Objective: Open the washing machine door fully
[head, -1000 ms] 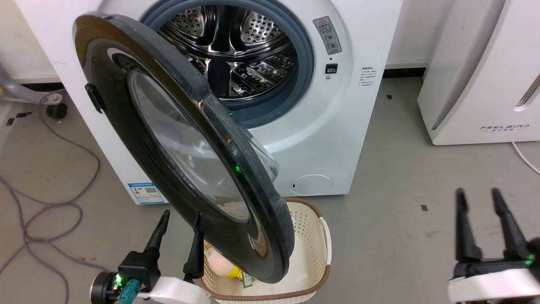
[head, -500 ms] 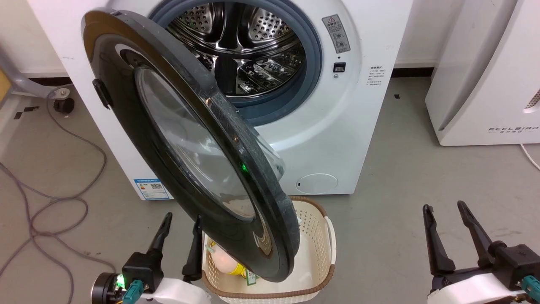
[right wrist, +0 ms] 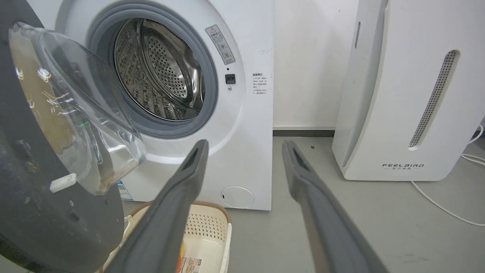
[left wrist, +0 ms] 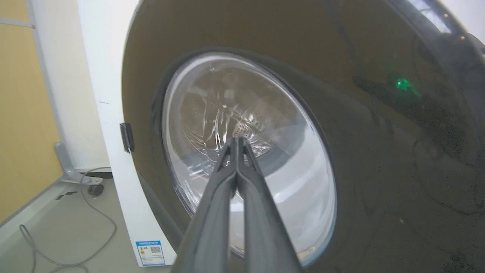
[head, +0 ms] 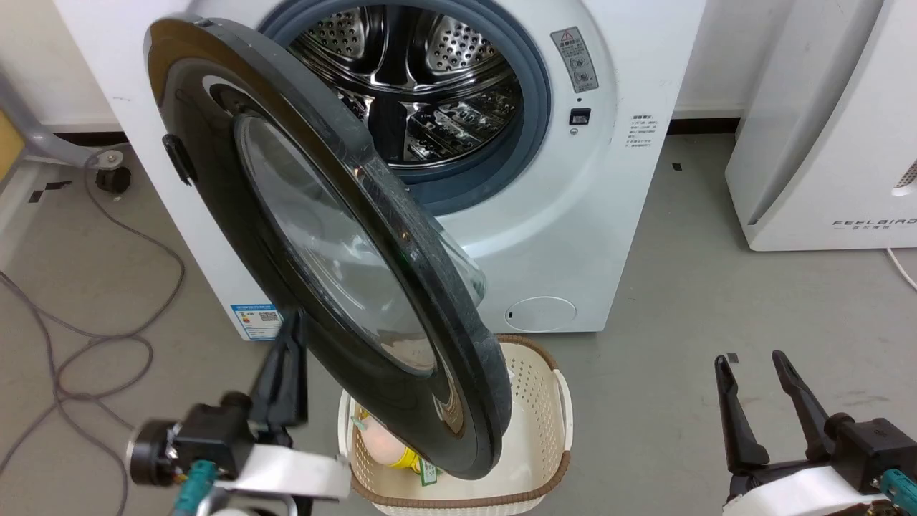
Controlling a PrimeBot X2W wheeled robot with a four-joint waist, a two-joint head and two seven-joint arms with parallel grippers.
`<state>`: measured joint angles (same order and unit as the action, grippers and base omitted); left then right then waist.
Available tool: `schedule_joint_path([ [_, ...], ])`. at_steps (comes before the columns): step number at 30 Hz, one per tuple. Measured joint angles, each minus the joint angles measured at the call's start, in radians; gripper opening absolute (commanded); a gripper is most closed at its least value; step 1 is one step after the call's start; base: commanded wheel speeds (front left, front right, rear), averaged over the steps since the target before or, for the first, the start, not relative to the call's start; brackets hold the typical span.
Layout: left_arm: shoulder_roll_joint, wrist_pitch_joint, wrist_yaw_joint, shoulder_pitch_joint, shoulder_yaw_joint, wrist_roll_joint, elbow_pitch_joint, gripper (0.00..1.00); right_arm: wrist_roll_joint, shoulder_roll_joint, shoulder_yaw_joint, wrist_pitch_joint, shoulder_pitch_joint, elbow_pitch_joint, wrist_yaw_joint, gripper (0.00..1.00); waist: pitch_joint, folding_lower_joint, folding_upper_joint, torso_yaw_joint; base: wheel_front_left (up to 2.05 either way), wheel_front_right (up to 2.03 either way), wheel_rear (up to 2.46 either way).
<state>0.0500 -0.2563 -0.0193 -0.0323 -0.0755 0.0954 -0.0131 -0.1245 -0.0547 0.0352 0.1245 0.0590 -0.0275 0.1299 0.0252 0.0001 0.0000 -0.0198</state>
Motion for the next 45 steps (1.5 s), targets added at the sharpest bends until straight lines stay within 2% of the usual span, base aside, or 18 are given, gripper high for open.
schedule_joint_path([
  [9, 0.004, 0.015, 0.009, -0.085, -0.006, -0.005, 0.264, 0.0, -0.011, 0.0, 0.003, -0.001, 0.0, 0.007, 0.0, 1.0, -0.002, 0.0, 0.0, 0.007, 0.0, 0.0, 0.0],
  [10, 0.004, 0.019, 0.011, -0.117, -0.008, -0.004, 0.326, 0.0, -0.016, 0.0, 0.003, 0.0, 0.0, 0.011, 0.0, 1.0, -0.002, 0.0, 0.0, 0.007, 0.0, 0.0, 0.0],
  [14, 0.004, 0.019, 0.016, -0.169, -0.018, -0.005, 0.411, 0.0, -0.017, 0.0, 0.002, 0.0, 0.0, 0.013, 0.0, 1.0, -0.001, 0.0, 0.0, 0.006, 0.0, 0.0, 0.0],
  [20, 0.002, 0.039, 0.008, -0.259, -0.105, 0.016, 0.524, 0.0, -0.017, 0.0, 0.002, 0.0, 0.0, 0.015, 0.0, 1.0, -0.001, 0.0, 0.0, 0.0, 0.0, 0.0, 0.0],
  [22, 0.001, 0.068, 0.003, -0.283, -0.17, 0.041, 0.561, 0.0, -0.017, 0.0, 0.0, 0.0, 0.0, 0.016, 0.0, 1.0, 0.0, 0.0, 0.0, -0.006, 0.0, 0.0, 0.0],
  [30, 0.0, 0.233, -0.047, -0.25, -0.377, 0.152, 0.579, 0.0, -0.018, 0.0, -0.004, 0.001, 0.004, 0.027, 0.0, 1.0, 0.002, 0.0, 0.0, -0.022, 0.0, 0.0, 0.0],
  [35, 0.03, 0.361, -0.072, -0.167, -0.482, 0.228, 0.55, 0.0, -0.018, 0.001, 0.005, 0.0, 0.016, 0.03, 0.0, 1.0, 0.002, 0.0, 0.0, -0.02, 0.0, 0.0, 0.0],
  [41, 0.063, 0.488, -0.073, -0.071, -0.57, 0.301, 0.449, 0.0, -0.017, 0.001, 0.013, -0.004, 0.02, 0.028, 0.0, 1.0, 0.011, -0.0001, 0.0, -0.019, 0.0, 0.0, 0.0],
  [45, 0.064, 0.492, -0.07, -0.065, -0.58, 0.289, 0.338, 0.0, -0.018, 0.001, 0.012, -0.007, 0.02, 0.028, 0.0, 1.0, 0.017, 0.0, 0.0, -0.018, 0.0, 0.0, 0.0],
])
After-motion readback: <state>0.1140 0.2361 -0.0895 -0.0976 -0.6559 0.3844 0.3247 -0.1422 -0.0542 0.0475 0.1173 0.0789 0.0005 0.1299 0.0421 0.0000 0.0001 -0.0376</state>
